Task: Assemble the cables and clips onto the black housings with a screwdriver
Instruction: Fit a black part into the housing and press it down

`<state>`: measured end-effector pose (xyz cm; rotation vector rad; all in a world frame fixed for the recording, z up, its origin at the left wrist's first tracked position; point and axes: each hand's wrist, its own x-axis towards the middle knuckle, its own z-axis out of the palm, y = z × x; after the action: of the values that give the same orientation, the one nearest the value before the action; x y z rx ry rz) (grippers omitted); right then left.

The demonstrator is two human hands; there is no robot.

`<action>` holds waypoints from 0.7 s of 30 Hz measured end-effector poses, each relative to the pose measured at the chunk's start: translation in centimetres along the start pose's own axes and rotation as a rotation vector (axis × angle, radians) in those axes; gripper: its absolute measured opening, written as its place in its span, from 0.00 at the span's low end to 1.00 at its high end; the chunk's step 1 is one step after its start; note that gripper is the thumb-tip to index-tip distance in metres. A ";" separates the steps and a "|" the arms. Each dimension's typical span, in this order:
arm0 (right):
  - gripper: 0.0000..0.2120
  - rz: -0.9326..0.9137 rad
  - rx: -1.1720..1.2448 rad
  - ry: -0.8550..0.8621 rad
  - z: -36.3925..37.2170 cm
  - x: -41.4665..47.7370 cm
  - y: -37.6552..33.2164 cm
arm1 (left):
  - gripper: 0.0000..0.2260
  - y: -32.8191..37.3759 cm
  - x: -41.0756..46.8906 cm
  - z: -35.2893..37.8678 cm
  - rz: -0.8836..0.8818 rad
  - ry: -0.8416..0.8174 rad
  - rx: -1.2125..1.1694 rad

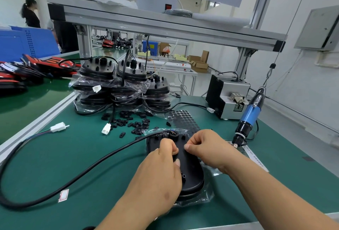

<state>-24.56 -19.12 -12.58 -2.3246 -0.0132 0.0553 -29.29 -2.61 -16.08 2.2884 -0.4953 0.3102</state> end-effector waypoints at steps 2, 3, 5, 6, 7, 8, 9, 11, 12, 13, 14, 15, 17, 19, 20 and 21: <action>0.09 -0.011 -0.018 0.001 0.0 0.0 -0.1 | 0.07 0.0 0.0 0.0 0.001 0.000 -0.001; 0.09 -0.015 -0.028 0.001 0.0 0.0 -0.1 | 0.07 0.0 0.0 0.0 0.000 0.000 -0.002; 0.10 -0.014 -0.033 -0.002 0.0 -0.1 -0.1 | 0.07 0.0 0.1 0.0 -0.003 -0.001 -0.001; 0.10 -0.012 -0.026 -0.003 0.0 -0.1 -0.1 | 0.07 0.0 0.1 0.0 -0.004 0.000 -0.001; 0.10 -0.008 -0.016 -0.004 0.0 0.0 0.0 | 0.07 0.0 0.1 0.0 -0.004 0.000 -0.001; 0.10 -0.003 -0.007 -0.004 0.0 0.0 0.0 | 0.07 0.0 0.0 0.0 -0.003 -0.001 -0.002; 0.10 0.001 -0.001 -0.004 0.0 0.0 0.0 | 0.07 0.0 0.0 0.0 -0.002 -0.002 -0.002; 0.10 0.003 0.001 -0.003 0.0 0.0 0.0 | 0.07 0.0 0.0 0.0 0.001 -0.002 0.000; 0.10 0.002 0.000 -0.003 0.0 0.0 0.0 | 0.07 0.0 0.0 0.0 0.002 -0.002 0.002; 0.11 0.001 -0.001 0.000 0.0 0.0 0.0 | 0.07 0.0 0.0 0.0 0.002 -0.002 0.005; 0.11 -0.002 -0.003 0.005 0.0 0.0 0.0 | 0.07 0.0 0.0 0.0 0.003 -0.001 0.007; 0.11 -0.007 -0.008 0.010 0.1 -0.1 0.0 | 0.07 0.0 0.0 -0.1 0.004 -0.001 0.009; 0.11 -0.017 -0.027 0.020 0.1 -0.1 -0.1 | 0.07 0.1 0.0 -0.1 0.008 -0.003 0.012; 0.11 -0.026 -0.050 0.033 0.2 -0.2 -0.1 | 0.07 0.2 0.0 -0.2 0.009 -0.007 0.015; 0.10 -0.031 -0.059 0.041 0.3 -0.2 -0.1 | 0.07 0.2 0.0 -0.2 0.010 -0.010 0.016; 0.10 -0.034 -0.065 0.049 0.3 -0.2 -0.1 | 0.07 0.2 0.0 -0.2 0.009 -0.012 0.016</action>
<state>-24.80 -18.87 -12.75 -2.3896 -0.0299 -0.0194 -29.37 -2.58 -15.76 2.3055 -0.5116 0.3066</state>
